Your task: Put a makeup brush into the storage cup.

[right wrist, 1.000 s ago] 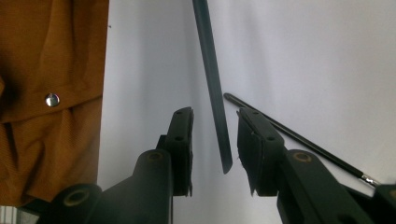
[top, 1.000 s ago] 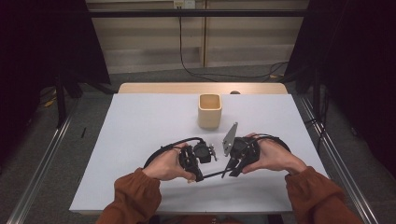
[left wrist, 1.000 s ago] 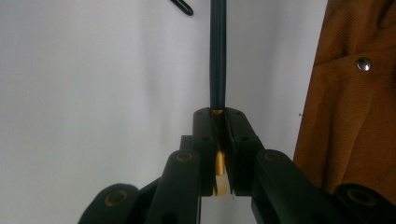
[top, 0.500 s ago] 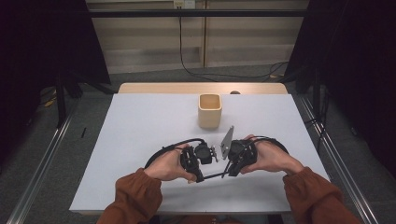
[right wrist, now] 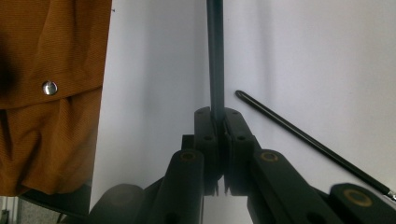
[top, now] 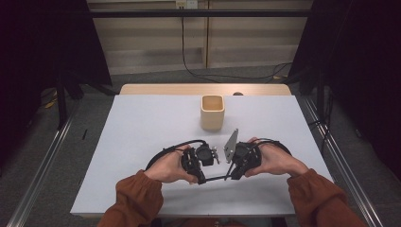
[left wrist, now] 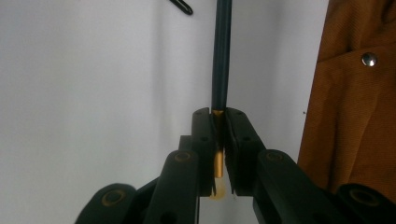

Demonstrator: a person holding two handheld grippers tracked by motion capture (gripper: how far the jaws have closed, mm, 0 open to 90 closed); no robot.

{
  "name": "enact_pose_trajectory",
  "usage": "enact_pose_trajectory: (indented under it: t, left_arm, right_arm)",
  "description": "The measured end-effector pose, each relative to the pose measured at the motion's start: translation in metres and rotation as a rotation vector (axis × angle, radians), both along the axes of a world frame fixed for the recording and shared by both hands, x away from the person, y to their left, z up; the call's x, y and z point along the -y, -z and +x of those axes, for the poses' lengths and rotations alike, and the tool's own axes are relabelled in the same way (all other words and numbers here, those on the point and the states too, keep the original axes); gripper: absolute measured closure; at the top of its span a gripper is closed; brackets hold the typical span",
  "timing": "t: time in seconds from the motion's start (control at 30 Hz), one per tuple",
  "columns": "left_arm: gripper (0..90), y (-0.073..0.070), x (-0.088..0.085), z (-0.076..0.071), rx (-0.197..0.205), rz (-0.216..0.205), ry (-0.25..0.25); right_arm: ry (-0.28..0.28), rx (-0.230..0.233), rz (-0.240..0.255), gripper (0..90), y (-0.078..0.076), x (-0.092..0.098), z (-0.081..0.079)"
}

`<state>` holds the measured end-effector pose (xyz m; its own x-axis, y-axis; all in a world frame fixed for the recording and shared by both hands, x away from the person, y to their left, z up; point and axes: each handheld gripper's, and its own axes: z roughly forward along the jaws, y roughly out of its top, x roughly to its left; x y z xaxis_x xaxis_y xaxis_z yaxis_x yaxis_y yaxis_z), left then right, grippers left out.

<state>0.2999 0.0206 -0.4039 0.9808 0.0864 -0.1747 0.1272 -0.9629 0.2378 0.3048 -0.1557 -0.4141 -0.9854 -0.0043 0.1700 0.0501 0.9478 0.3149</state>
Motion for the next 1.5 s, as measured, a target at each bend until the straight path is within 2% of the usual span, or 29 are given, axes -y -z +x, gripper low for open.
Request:
enact_pose_trajectory:
  t: [0.03, 0.07, 0.1, 0.13, 0.17, 0.23, 0.27, 0.33, 0.37, 0.4, 0.5, 0.57, 0.63, 0.67, 0.73, 0.83, 0.97, 1.03, 1.07, 1.3, 1.37, 1.43, 1.5]
  left_arm:
    - [82.5, 0.0, -0.001, 0.0, -0.026, -0.02, -0.007]
    - [82.3, 0.0, -0.001, 0.001, -0.013, -0.025, -0.002]
    - [81.4, -0.001, -0.002, 0.002, -0.033, -0.029, 0.002]
    - [80.5, 0.0, -0.002, 0.002, -0.024, -0.04, -0.002]
    - [78.6, -0.001, -0.003, 0.002, -0.035, -0.041, 0.003]
    - [75.9, -0.001, -0.003, 0.002, -0.031, -0.062, -0.011]
    - [74.3, -0.001, -0.003, 0.003, -0.031, -0.059, 0.0]
    - [70.4, -0.002, -0.003, 0.002, -0.022, -0.082, -0.017]
    - [67.9, -0.003, -0.004, 0.003, -0.016, -0.084, -0.008]
    - [65.4, -0.003, -0.004, 0.002, -0.015, -0.095, -0.019]
    - [51.6, -0.005, -0.005, 0.002, -0.012, -0.148, -0.028]
    - [48.1, -0.006, -0.006, 0.003, -0.002, -0.156, -0.029]
    - [40.7, -0.007, -0.008, 0.003, 0.002, -0.175, -0.047]
    - [37.6, -0.009, -0.009, 0.006, 0.008, -0.164, -0.028]
    - [28.9, -0.009, -0.01, 0.007, 0.007, -0.177, -0.066]
    - [15.7, -0.009, -0.014, 0.01, 0.009, -0.195, -0.082]
    - [8.0, -0.009, -0.02, 0.013, 0.019, -0.224, -0.124]
    - [6.6, -0.009, -0.025, 0.015, 0.032, -0.246, -0.144]
    - [5.5, -0.01, -0.026, 0.016, 0.033, -0.254, -0.15]
    - [5.0, -0.011, -0.04, 0.018, 0.059, -0.29, -0.206]
    - [5.3, -0.01, -0.045, 0.018, 0.057, -0.326, -0.231]
    - [5.1, -0.011, -0.05, 0.018, 0.061, -0.343, -0.24]
    - [4.9, -0.011, -0.054, 0.017, 0.092, -0.341, -0.253]
  right_arm:
    - [-0.004, 0.004, 0.004, 85.9, -0.001, 0.001, 0.0]
    - [-0.005, 0.005, 0.001, 86.0, -0.001, 0.001, -0.001]
    - [-0.006, 0.006, -0.001, 86.0, -0.001, 0.002, -0.001]
    - [-0.015, 0.019, 0.02, 86.0, 0.0, 0.002, 0.001]
    - [0.0, 0.003, 0.007, 86.0, -0.001, 0.004, 0.0]
    - [0.004, 0.005, 0.01, 86.1, -0.001, 0.006, 0.0]
    - [-0.003, 0.021, 0.031, 86.0, -0.001, 0.006, 0.002]
    - [0.005, 0.015, 0.029, 86.1, -0.001, 0.008, 0.002]
    - [0.007, 0.017, 0.041, 86.0, -0.002, 0.009, 0.003]
    - [0.015, 0.008, 0.029, 86.0, -0.003, 0.011, 0.002]
    - [0.023, 0.023, 0.051, 86.0, -0.004, 0.013, 0.003]
    - [0.035, 0.024, 0.047, 86.1, -0.005, 0.015, 0.001]
    - [0.038, 0.033, 0.055, 86.0, -0.005, 0.016, 0.001]
    - [0.043, 0.033, 0.059, 86.0, -0.006, 0.017, 0.001]
    - [0.044, 0.02, 0.056, 86.1, -0.007, 0.018, 0.0]
    - [0.051, 0.018, 0.048, 86.0, -0.007, 0.02, 0.0]
    - [0.09, 0.019, 0.062, 86.0, -0.008, 0.026, 0.002]
    - [0.087, 0.019, 0.072, 86.0, -0.01, 0.027, 0.001]
    - [0.09, 0.024, 0.058, 86.0, -0.01, 0.028, 0.0]
    - [0.134, 0.017, 0.059, 86.0, -0.006, 0.037, 0.001]
    - [0.153, 0.02, 0.064, 86.0, -0.006, 0.038, 0.001]
    - [0.16, 0.014, 0.073, 85.9, -0.006, 0.04, 0.001]
    - [0.178, 0.016, 0.089, 85.9, -0.007, 0.043, 0.002]
